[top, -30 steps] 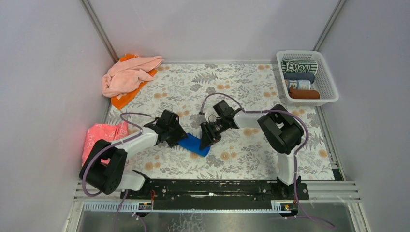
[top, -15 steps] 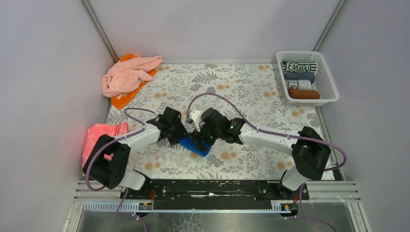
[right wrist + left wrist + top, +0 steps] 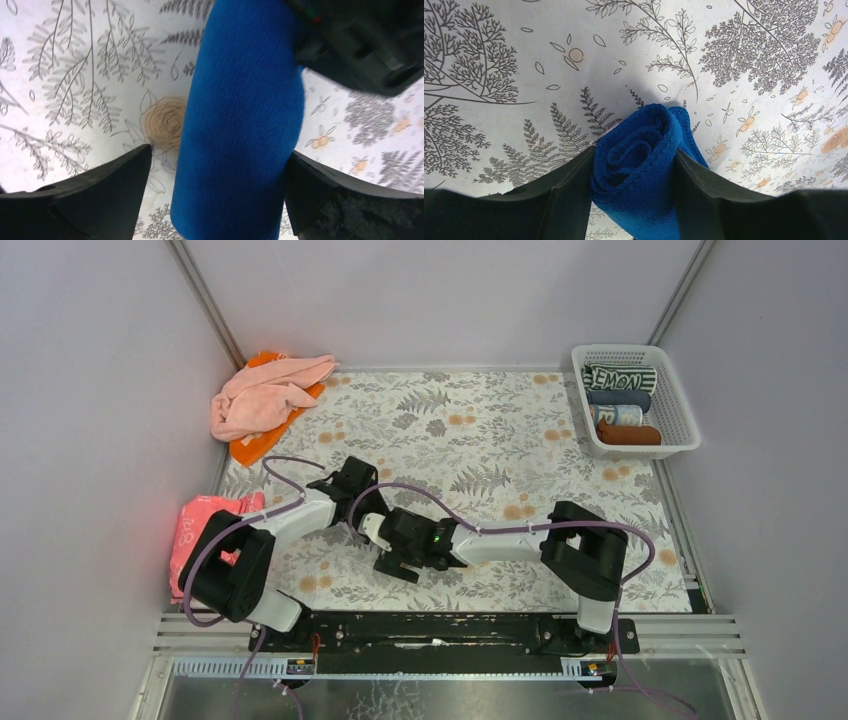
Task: Roll the towels
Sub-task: Roll the towel at the center of the board.
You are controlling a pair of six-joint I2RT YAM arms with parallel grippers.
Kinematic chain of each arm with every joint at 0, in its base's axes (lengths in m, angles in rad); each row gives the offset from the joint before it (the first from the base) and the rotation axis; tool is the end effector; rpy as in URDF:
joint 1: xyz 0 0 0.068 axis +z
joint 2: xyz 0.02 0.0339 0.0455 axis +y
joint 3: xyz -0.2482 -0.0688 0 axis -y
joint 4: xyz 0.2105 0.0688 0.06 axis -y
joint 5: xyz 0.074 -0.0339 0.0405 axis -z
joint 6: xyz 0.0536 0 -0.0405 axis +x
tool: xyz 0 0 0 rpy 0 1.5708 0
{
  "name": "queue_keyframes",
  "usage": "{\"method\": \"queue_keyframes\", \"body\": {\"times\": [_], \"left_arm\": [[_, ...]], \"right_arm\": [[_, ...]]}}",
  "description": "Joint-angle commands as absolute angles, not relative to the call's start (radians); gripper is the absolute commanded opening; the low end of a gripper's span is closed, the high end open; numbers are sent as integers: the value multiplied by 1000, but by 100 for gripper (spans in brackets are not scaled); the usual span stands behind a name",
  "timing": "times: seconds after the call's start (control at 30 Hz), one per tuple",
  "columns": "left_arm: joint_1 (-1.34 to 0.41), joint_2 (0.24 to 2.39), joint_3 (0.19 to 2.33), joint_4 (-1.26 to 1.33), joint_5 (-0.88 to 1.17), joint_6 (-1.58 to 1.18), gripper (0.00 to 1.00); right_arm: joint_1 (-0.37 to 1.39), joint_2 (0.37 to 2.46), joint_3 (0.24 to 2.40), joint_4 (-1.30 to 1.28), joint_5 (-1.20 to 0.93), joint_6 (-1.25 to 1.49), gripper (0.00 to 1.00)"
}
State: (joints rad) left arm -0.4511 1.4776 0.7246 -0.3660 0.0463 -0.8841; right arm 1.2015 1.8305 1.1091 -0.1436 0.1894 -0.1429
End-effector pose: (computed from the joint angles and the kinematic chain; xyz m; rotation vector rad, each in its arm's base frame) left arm 0.2214 -0.1100 0.1457 -0.5829 2.7191 -0.4462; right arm 0.1406 0.3354 0.1630 -1.4463 1.9538 0.2526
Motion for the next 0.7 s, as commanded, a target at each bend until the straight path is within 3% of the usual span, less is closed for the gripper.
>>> {"method": "queue_keyframes", "body": {"times": [0.0, 0.27, 0.67], "left_arm": [[-462, 1520, 724, -445, 41, -838, 53], [-463, 1527, 748, -462, 40, -826, 53], [-468, 1545, 759, -474, 49, -818, 53]], "right_arm": [[1219, 1874, 1173, -126, 283, -190, 99], [1220, 1948, 1231, -246, 230, -128, 92], [1220, 1948, 1283, -301, 339, -96, 84]]}}
